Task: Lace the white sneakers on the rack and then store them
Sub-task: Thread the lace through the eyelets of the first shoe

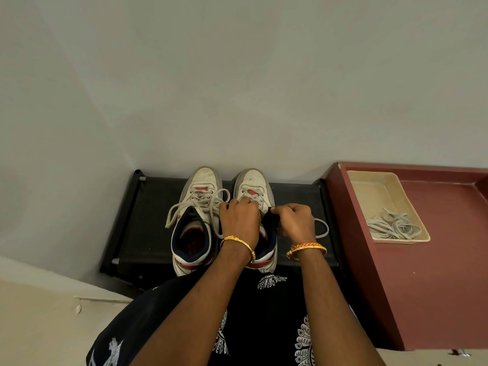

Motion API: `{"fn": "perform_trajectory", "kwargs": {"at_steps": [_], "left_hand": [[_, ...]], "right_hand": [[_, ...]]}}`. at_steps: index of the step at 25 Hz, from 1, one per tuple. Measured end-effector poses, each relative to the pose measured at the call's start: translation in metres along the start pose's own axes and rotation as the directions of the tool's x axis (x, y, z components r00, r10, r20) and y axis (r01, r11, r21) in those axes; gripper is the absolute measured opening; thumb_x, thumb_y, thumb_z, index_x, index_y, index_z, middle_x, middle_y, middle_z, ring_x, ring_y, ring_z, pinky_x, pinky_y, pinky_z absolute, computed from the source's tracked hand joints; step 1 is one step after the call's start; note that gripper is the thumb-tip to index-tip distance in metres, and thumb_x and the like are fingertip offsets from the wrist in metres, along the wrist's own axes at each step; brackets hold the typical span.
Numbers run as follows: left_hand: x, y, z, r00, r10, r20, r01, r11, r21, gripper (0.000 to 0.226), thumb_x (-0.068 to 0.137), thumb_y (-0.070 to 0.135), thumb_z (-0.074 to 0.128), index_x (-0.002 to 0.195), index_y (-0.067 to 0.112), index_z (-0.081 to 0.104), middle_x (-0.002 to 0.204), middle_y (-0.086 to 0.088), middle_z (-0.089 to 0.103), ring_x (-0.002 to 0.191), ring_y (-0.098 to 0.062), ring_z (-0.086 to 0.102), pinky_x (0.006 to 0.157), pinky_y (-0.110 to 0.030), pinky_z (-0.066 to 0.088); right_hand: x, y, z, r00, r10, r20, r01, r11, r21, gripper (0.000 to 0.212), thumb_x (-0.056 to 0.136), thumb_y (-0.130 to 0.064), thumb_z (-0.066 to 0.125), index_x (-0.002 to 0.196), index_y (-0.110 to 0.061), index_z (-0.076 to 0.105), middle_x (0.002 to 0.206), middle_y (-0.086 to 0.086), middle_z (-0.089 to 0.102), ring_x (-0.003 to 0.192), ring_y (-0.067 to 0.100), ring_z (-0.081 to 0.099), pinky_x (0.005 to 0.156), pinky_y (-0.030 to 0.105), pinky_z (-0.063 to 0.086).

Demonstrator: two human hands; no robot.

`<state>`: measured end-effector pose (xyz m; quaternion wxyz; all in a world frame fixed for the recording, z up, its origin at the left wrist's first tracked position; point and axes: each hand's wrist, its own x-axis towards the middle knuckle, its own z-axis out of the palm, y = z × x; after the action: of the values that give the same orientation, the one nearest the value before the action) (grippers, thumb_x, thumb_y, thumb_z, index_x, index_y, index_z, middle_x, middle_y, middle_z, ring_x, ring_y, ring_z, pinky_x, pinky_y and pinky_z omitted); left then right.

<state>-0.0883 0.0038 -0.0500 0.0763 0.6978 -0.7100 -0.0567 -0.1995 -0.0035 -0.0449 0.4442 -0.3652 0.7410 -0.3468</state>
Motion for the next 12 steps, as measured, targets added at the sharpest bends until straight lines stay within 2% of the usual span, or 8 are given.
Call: {"fn": "perform_trajectory", "kwargs": {"at_steps": [2, 8, 10, 11, 12], "left_hand": [[-0.0005, 0.0003, 0.0000, 1.000, -0.002, -0.011, 0.001, 1.000, -0.022, 0.021, 0.096, 0.022, 0.045, 0.106, 0.016, 0.062, 0.112, -0.003, 0.062, 0.104, -0.026, 0.057, 0.087, -0.036, 0.038], [0.0019, -0.0009, 0.0016, 1.000, -0.009, -0.015, 0.007, 0.991, -0.135, 0.023, 0.096, 0.022, 0.042, 0.107, 0.012, 0.060, 0.112, -0.005, 0.059, 0.101, -0.027, 0.056, 0.073, -0.035, 0.044], [0.0028, -0.0018, 0.0038, 0.992, -0.112, -0.053, 0.094, 0.961, -0.261, 0.022, 0.095, 0.025, 0.043, 0.102, 0.010, 0.058, 0.106, -0.007, 0.058, 0.093, -0.026, 0.056, 0.067, -0.035, 0.043], [0.0035, -0.0032, 0.0043, 0.974, -0.214, -0.073, 0.173, 0.915, -0.364, 0.020, 0.094, 0.024, 0.044, 0.098, 0.008, 0.056, 0.101, -0.008, 0.057, 0.087, -0.026, 0.056, 0.062, -0.034, 0.041], [0.0051, -0.0047, 0.0033, 0.936, -0.348, -0.049, 0.278, 0.819, -0.502, 0.019, 0.094, 0.023, 0.044, 0.093, 0.007, 0.054, 0.096, -0.010, 0.057, 0.081, -0.026, 0.056, 0.059, -0.031, 0.037]], "right_hand": [[-0.0025, -0.0015, -0.0023, 0.999, 0.032, -0.008, -0.032, 0.998, 0.051, 0.019, 0.080, -0.011, 0.066, 0.062, -0.007, 0.063, 0.065, 0.007, 0.061, 0.067, 0.022, 0.060, 0.053, 0.028, 0.052], [-0.0051, -0.0012, -0.0026, 0.994, 0.101, -0.038, -0.092, 0.980, 0.174, 0.022, 0.080, -0.007, 0.067, 0.059, -0.008, 0.061, 0.067, 0.011, 0.063, 0.070, 0.025, 0.062, 0.055, 0.031, 0.054], [-0.0036, 0.0004, -0.0035, 0.990, 0.135, -0.031, -0.125, 0.969, 0.212, 0.017, 0.081, -0.006, 0.066, 0.065, -0.007, 0.062, 0.078, 0.014, 0.067, 0.077, 0.027, 0.066, 0.056, 0.032, 0.055], [-0.0026, 0.0011, -0.0039, 0.988, 0.153, -0.026, -0.143, 0.962, 0.231, 0.014, 0.082, -0.006, 0.065, 0.069, -0.006, 0.062, 0.084, 0.015, 0.068, 0.081, 0.028, 0.067, 0.058, 0.032, 0.056], [-0.0019, 0.0013, -0.0044, 0.986, 0.167, -0.018, -0.157, 0.956, 0.248, 0.012, 0.083, -0.005, 0.065, 0.071, -0.006, 0.063, 0.086, 0.016, 0.069, 0.083, 0.029, 0.067, 0.059, 0.033, 0.057]]}}
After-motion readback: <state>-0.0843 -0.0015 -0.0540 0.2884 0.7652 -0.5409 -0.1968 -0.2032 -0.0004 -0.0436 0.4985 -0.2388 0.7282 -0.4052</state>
